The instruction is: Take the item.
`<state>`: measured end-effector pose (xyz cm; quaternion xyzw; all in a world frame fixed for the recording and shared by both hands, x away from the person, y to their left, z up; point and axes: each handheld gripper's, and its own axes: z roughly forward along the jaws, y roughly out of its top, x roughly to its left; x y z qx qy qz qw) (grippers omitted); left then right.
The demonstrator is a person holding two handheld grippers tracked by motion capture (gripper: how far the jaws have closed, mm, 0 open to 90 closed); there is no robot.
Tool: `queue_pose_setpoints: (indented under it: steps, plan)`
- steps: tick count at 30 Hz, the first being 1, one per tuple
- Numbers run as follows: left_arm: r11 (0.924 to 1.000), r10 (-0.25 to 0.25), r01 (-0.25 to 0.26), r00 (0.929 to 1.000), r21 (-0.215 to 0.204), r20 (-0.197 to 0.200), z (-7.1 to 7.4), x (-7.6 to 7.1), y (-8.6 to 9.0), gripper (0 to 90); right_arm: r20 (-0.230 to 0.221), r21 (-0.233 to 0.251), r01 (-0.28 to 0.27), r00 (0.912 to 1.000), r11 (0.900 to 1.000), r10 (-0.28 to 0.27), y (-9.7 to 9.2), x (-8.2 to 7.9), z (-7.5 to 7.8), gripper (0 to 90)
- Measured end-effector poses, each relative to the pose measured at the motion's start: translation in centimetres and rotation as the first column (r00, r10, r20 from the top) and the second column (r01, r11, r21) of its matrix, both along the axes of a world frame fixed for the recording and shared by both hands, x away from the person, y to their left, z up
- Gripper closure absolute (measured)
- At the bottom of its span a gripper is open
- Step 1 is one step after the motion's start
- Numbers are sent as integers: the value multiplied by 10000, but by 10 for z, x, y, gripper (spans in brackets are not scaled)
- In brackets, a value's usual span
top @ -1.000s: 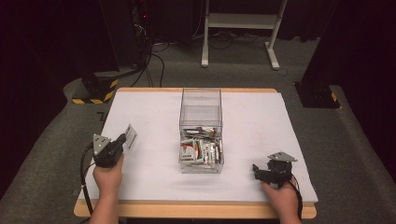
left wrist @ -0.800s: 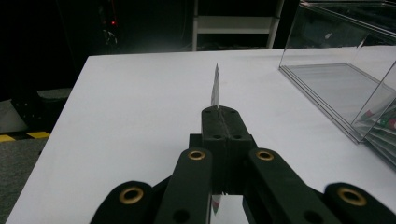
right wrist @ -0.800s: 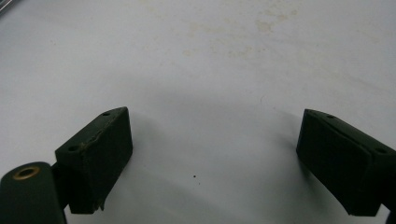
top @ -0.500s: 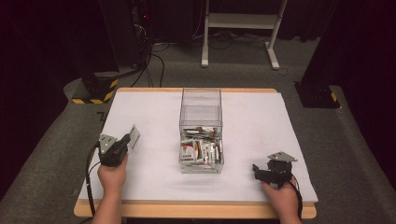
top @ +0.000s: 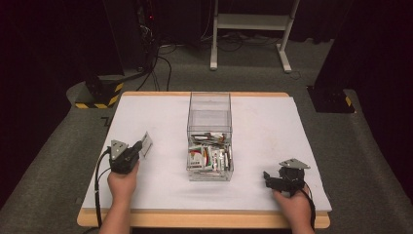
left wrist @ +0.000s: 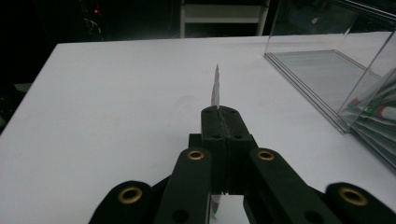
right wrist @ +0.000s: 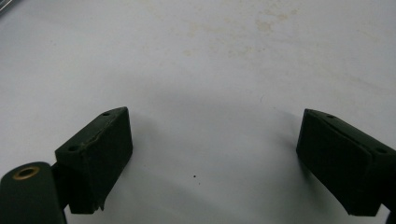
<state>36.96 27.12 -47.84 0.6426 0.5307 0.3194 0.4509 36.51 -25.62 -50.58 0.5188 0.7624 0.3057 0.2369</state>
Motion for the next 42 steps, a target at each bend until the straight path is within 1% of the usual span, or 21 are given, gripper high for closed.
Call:
queue_pose_setpoints:
  steps: [1,2,3,4,5,6,7,8,12,16,22,24,30,32,34,36,42]
  plan:
    - [9996,-250,249,9997,-124,-42,0,1,-2,870,2,2,3,10000,10000,-3,0,0,0,104]
    - [9976,-579,575,9983,-380,-102,0,2,-4,835,1,2,4,10000,10000,-4,0,0,0,104]
    - [9932,-1006,1000,9949,-603,-75,2,2,-6,791,3,0,4,10000,10000,-4,0,0,0,104]
    - [9892,-1292,1290,9916,-699,6,3,2,-8,744,-7,8,7,10000,10000,-7,0,0,0,104]
    - [9860,-1469,1468,9891,-790,42,6,1,-12,698,-7,9,10,10000,10000,-10,0,0,0,104]
    - [9834,-1586,1593,9872,-871,147,8,0,-15,674,-24,-1,8,10000,10000,-8,0,0,0,104]
    - [9814,-1675,1683,9857,-920,158,11,-1,-17,669,-30,0,3,10000,10000,-3,0,0,0,104]
    - [9809,-1688,1698,9855,-944,184,12,-1,-18,666,-22,-3,10,10000,10000,-10,0,0,0,104]
    - [9811,-1744,1760,9843,-805,266,17,-3,-22,666,1,-17,-2,10000,10000,2,0,0,0,105]
    - [9826,-1709,1716,9852,-709,157,17,-4,-23,670,-1,-14,-3,10000,10000,3,0,0,0,105]
    - [9841,-1640,1646,9864,-670,142,18,-7,-21,673,5,-15,-5,10000,10000,5,0,0,0,105]
    - [9833,-1661,1667,9860,-731,142,20,-9,-21,673,12,4,0,10000,10000,0,0,0,0,105]
    - [9838,-1668,1673,9859,-647,140,26,-18,-22,671,3,17,-4,10000,10000,4,0,0,0,106]
    - [9844,-1664,1668,9860,-556,124,27,-21,-21,670,5,20,-7,10000,10000,7,0,0,0,106]
    - [9848,-1651,1651,9863,-548,48,26,-23,-21,668,4,20,-5,10000,10000,5,0,0,0,106]
    - [9844,-1707,1698,9852,-471,-155,24,-25,-20,660,2,24,-6,10000,10000,6,0,0,0,106]
    - [9843,-1753,1737,9829,-316,-573,17,-29,-19,625,3,33,-7,10000,10000,7,0,0,0,106]
